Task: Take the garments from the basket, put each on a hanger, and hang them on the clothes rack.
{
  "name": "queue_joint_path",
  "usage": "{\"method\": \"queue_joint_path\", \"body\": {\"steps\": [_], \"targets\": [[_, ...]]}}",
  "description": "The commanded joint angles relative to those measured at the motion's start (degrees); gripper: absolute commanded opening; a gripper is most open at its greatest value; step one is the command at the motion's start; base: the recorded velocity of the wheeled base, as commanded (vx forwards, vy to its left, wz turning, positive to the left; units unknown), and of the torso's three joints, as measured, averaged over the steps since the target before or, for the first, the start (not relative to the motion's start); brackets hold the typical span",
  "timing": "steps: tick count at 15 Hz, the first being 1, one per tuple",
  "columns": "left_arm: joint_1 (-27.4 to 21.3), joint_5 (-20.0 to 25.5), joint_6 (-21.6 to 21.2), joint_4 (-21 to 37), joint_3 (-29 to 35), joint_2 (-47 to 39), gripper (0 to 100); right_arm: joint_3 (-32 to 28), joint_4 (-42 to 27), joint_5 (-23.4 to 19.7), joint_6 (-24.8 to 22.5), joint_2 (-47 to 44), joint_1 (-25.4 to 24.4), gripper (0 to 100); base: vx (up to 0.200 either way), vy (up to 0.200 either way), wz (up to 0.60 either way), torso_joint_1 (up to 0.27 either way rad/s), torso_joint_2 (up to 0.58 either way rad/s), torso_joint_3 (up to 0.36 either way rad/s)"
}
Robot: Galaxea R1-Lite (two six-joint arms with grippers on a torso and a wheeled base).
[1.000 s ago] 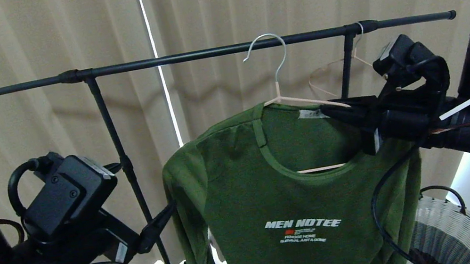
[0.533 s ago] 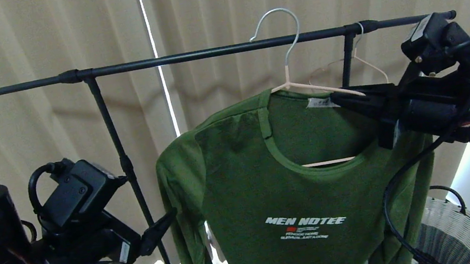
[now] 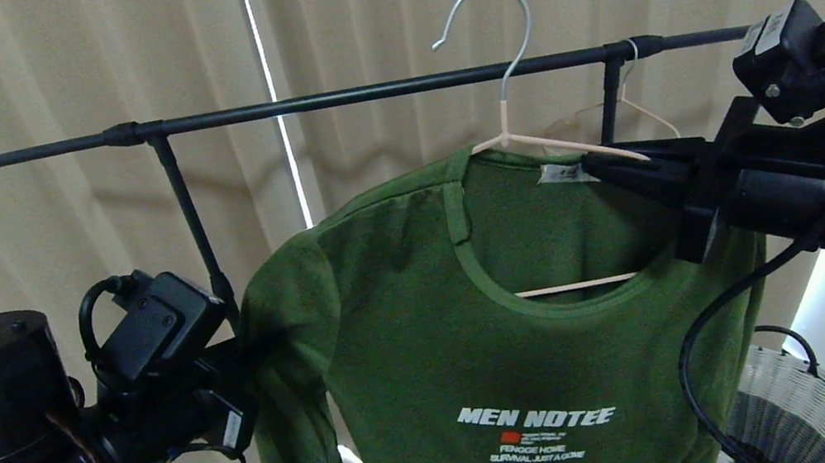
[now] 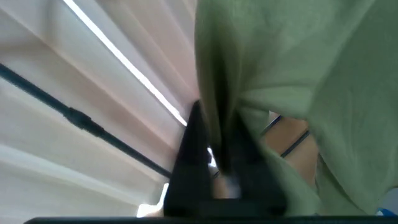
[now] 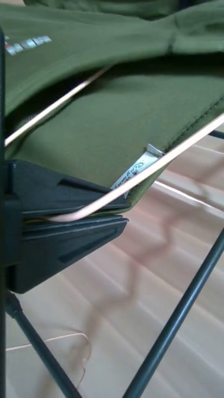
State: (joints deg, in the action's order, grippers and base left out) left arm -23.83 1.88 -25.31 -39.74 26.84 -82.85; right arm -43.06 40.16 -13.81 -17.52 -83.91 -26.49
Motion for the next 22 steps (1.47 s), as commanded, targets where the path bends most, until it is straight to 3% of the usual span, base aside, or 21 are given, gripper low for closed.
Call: {"method": "queue_joint_path", "body": {"steps": [1,4,9,10,13,16,20,22], "targets": [[3.0,0.0,0.4,-1.7,-2.1,1.0,0,0.0,0.0,0.1,-0.1,0.1,0.9,0,0.000,0.000,0.00,0.000,0.00,0.000],[7.7,0.2,4.6,-11.6,-6.5,1.4,0,-0.1,0.0,0.1,-0.1,0.7,3.6,0,0.000,0.000,0.00,0.000,0.00,0.000],[5.7,0.5,11.4,-13.6,-7.5,1.9,0,-0.4,-0.2,0.1,-0.1,1.4,3.9,0,0.000,0.000,0.00,0.000,0.00,0.000],[4.3,0.5,12.7,-13.6,-7.2,2.4,100,-0.4,-0.2,0.1,-0.1,1.6,3.9,0,0.000,0.000,0.00,0.000,0.00,0.000],[3.5,0.4,13.4,-13.6,-8.3,3.5,100,-0.6,-0.6,0.3,-0.2,2.1,4.1,0,0.000,0.000,0.00,0.000,0.00,0.000],[3.5,0.5,16.4,-13.6,-8.7,4.8,100,-0.9,-1.1,0.3,-0.2,2.1,6.5,0,0.000,0.000,0.00,0.000,0.00,0.000],[3.4,0.5,16.4,-13.6,-7.2,5.1,100,-1.0,-1.1,0.3,-0.2,2.3,10.4,0,0.000,0.000,0.00,0.000,0.00,0.000],[3.4,3.0,16.7,-13.6,-7.4,4.8,100,-0.9,-1.2,0.3,-0.2,2.6,12.9,0,0.000,0.000,0.00,0.000,0.00,0.000]]}}
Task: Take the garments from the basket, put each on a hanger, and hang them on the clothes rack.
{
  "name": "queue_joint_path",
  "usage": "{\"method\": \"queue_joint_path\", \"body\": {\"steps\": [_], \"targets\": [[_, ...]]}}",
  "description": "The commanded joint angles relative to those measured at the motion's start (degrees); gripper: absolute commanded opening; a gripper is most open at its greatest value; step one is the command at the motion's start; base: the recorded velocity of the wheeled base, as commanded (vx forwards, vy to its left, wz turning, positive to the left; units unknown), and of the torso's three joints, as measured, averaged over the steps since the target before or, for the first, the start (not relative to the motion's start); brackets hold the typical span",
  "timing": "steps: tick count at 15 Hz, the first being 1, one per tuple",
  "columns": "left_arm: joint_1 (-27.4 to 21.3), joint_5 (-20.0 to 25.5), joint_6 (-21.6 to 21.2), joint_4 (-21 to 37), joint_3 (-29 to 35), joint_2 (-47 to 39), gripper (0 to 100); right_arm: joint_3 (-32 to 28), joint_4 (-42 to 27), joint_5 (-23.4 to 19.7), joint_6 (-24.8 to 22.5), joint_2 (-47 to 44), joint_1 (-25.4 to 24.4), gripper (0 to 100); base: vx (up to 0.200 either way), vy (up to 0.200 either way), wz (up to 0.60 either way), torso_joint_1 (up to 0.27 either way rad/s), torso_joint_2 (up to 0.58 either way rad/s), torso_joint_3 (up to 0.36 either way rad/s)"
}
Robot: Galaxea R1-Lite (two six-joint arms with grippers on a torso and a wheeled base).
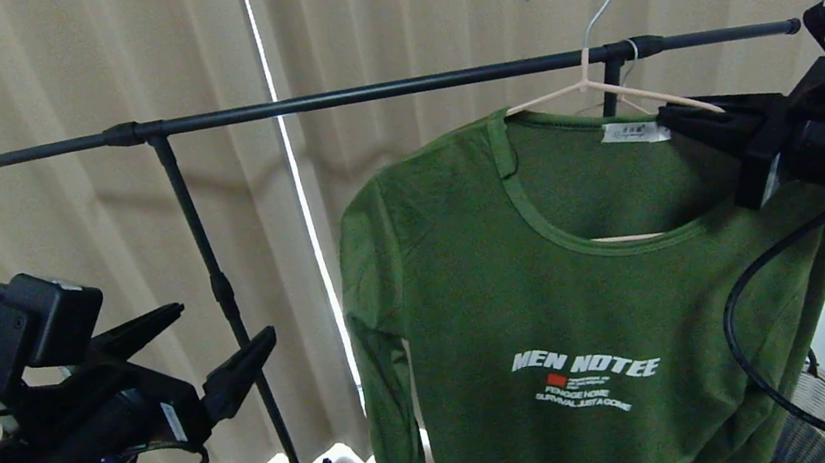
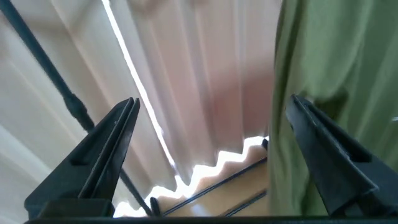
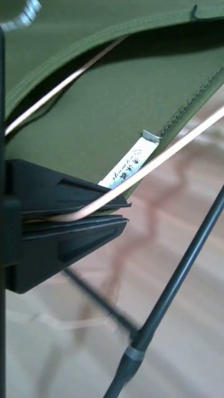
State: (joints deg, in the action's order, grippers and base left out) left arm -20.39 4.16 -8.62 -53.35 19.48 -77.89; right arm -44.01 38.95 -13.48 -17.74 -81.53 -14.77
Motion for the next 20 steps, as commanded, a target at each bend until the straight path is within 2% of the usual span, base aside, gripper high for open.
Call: {"method": "queue_joint_path", "body": {"steps": [1,2,4,6,10,11,14,16,20], "targets": [[0.0,2.3,0.0,0.0,-0.1,-0.1,100,0.0,0.0,-0.1,0.0,0.2,1.5,0,0.000,0.000,0.00,0.000,0.00,0.000],[0.1,3.9,-0.2,0.0,0.0,0.3,100,-0.2,0.0,-0.1,0.0,0.2,1.9,0,0.000,0.000,0.00,0.000,0.00,0.000],[0.2,4.5,-0.3,0.0,0.6,-0.7,100,-0.7,-0.6,0.8,0.0,0.1,3.1,0,0.000,0.000,0.00,0.000,0.00,0.000],[0.4,4.4,-0.6,-0.5,0.0,-2.8,100,-2.0,-6.7,8.0,0.0,0.8,3.1,0,0.000,0.000,0.00,0.000,0.00,0.000],[0.6,4.1,-0.9,-6.8,-1.2,-3.1,100,-6.9,-18.6,13.5,0.1,3.8,3.0,0,0.000,0.000,0.00,0.000,0.00,0.000],[0.6,4.1,-0.8,-6.8,-1.2,-2.8,100,-7.3,-19.0,14.4,0.1,3.8,3.0,0,0.000,0.000,0.00,0.000,0.00,0.000],[0.4,4.1,-1.7,-6.7,-2.6,0.6,100,-7.1,-19.1,14.7,0.1,3.7,3.0,0,0.000,0.000,0.00,0.000,0.00,0.000],[0.4,4.1,-3.1,-6.7,-3.2,1.9,100,-7.3,-19.1,14.7,0.1,3.4,3.1,0,0.200,0.000,0.00,0.005,0.00,0.000],[0.5,4.1,-3.1,-6.7,-3.5,2.2,100,-7.1,-19.3,14.7,0.1,3.4,3.0,0,0.200,0.000,0.00,0.005,0.00,0.004]]}}
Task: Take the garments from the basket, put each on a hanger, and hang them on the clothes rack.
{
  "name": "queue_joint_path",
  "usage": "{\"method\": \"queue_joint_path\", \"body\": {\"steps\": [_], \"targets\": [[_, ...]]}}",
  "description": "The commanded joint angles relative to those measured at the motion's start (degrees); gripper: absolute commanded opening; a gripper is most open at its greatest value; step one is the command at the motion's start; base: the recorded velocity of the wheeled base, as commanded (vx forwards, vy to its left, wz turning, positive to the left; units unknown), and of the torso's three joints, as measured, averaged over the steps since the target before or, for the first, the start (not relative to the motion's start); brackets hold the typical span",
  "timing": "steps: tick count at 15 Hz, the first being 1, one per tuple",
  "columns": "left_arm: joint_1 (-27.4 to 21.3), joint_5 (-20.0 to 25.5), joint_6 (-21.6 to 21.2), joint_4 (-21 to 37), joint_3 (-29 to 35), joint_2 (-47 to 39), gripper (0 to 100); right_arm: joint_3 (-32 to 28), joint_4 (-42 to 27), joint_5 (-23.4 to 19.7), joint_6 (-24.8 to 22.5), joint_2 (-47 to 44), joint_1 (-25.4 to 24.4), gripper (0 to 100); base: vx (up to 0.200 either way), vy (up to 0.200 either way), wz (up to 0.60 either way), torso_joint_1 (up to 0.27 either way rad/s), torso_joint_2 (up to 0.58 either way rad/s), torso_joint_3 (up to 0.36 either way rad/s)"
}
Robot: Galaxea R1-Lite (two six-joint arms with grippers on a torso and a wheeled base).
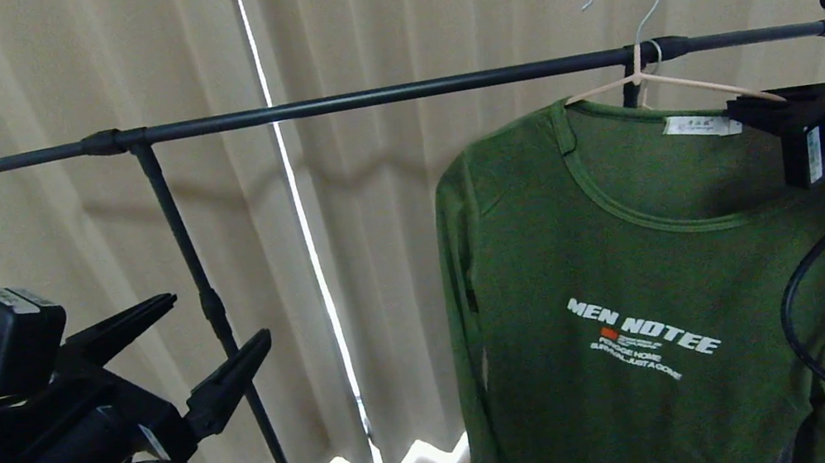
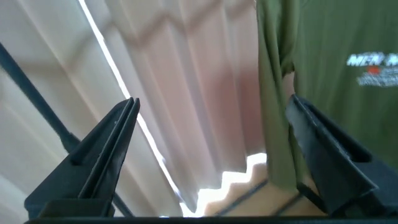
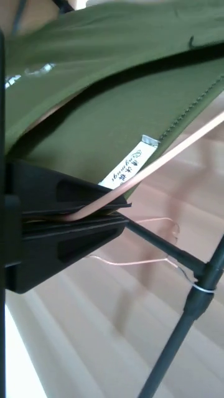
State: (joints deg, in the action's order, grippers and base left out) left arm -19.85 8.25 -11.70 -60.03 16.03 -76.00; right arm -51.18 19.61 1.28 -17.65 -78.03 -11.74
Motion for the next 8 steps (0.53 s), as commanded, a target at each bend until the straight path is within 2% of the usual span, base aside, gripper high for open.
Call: {"method": "queue_joint_path", "body": {"steps": [1,8], "targets": [[0.0,0.0,0.0,0.0,-0.2,0.5,100,0.1,0.0,0.0,0.0,-0.1,0.0,0,0.200,0.000,0.00,0.007,0.00,0.002],[0.0,0.1,-0.2,0.0,-1.0,0.7,100,1.4,-0.2,1.3,0.0,-0.2,0.0,0,0.200,0.000,0.00,0.004,0.00,0.003]]}}
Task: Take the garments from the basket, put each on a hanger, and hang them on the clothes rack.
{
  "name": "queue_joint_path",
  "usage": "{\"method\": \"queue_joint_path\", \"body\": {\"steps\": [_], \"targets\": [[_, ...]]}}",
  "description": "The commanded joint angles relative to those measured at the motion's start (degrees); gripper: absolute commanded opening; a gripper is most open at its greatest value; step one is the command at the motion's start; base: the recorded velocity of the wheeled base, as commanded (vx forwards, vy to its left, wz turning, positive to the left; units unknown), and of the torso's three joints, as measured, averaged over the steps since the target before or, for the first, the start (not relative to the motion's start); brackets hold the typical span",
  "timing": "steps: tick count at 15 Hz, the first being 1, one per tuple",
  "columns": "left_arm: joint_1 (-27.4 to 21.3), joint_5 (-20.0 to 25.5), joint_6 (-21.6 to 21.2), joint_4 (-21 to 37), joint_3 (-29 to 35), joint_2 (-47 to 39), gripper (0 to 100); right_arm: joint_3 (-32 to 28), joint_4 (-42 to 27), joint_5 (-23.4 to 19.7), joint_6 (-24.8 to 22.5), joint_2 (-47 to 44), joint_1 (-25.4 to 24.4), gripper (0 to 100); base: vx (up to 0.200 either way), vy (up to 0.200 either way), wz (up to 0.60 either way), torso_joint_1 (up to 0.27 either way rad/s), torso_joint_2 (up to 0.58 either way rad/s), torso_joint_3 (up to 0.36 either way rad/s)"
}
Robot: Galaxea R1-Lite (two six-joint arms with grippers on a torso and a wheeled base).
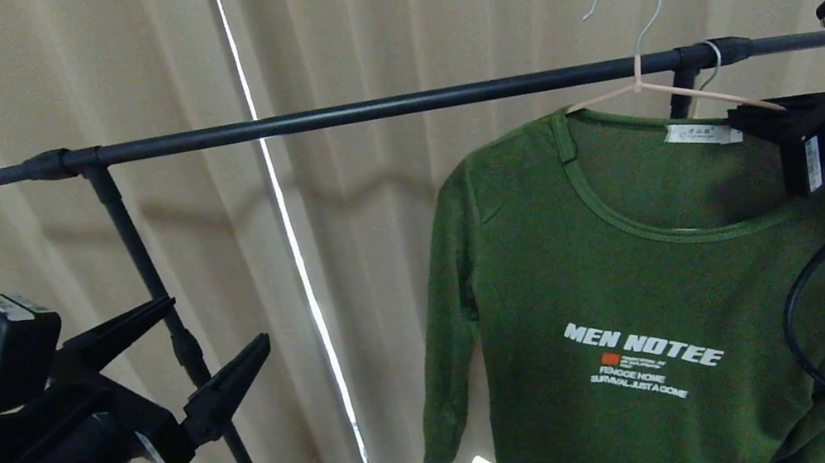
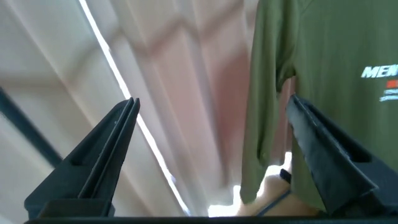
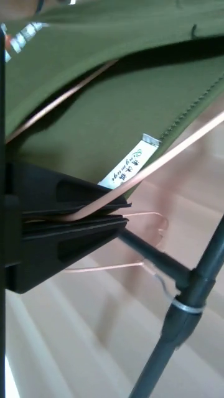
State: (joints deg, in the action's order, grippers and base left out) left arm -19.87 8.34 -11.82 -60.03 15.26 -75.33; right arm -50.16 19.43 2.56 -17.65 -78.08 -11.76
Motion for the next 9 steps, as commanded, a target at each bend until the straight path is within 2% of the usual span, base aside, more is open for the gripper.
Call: {"method": "queue_joint_path", "body": {"steps": [1,4,5,9], "targets": [[-0.1,0.0,-0.3,-0.1,-0.8,0.0,100,1.2,-0.1,0.1,0.0,-0.2,0.0,0,0.200,0.000,0.00,0.007,0.00,0.002],[0.0,0.0,-0.2,-0.2,-0.9,0.2,100,1.6,0.1,1.5,0.0,-2.4,-0.4,0,0.000,0.000,0.00,0.000,0.00,0.000],[0.0,0.0,-0.2,-0.2,-0.9,0.2,100,0.8,0.5,3.5,0.0,-4.2,-0.7,0,0.000,0.000,0.00,0.000,0.00,0.000],[0.0,0.0,-0.2,-0.2,-1.0,0.1,100,-2.9,0.2,5.2,0.0,-8.6,-3.7,0,0.000,0.000,0.00,0.000,0.00,0.000]]}}
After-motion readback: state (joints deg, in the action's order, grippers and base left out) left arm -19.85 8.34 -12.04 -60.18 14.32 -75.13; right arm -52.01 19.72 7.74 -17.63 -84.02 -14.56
